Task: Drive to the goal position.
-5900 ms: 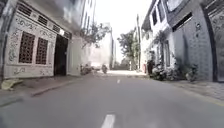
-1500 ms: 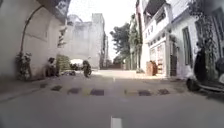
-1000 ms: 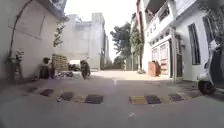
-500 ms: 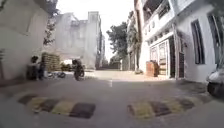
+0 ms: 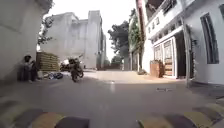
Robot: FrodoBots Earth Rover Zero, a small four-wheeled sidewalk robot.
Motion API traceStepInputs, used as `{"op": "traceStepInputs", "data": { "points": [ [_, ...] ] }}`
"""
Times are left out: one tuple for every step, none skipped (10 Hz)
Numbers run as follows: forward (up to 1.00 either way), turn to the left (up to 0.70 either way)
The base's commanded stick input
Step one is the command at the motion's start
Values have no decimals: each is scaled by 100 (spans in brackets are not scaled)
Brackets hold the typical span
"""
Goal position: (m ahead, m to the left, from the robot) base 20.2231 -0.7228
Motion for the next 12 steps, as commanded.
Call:
{"op": "traceStepInputs", "data": {
  "points": [
    [100,6],
    [100,6],
    [100,6],
    [100,6],
    [100,6],
    [100,6],
    [100,6],
    [100,6],
    [100,6],
    [100,6],
    [100,6],
    [100,2]
  ]
}}
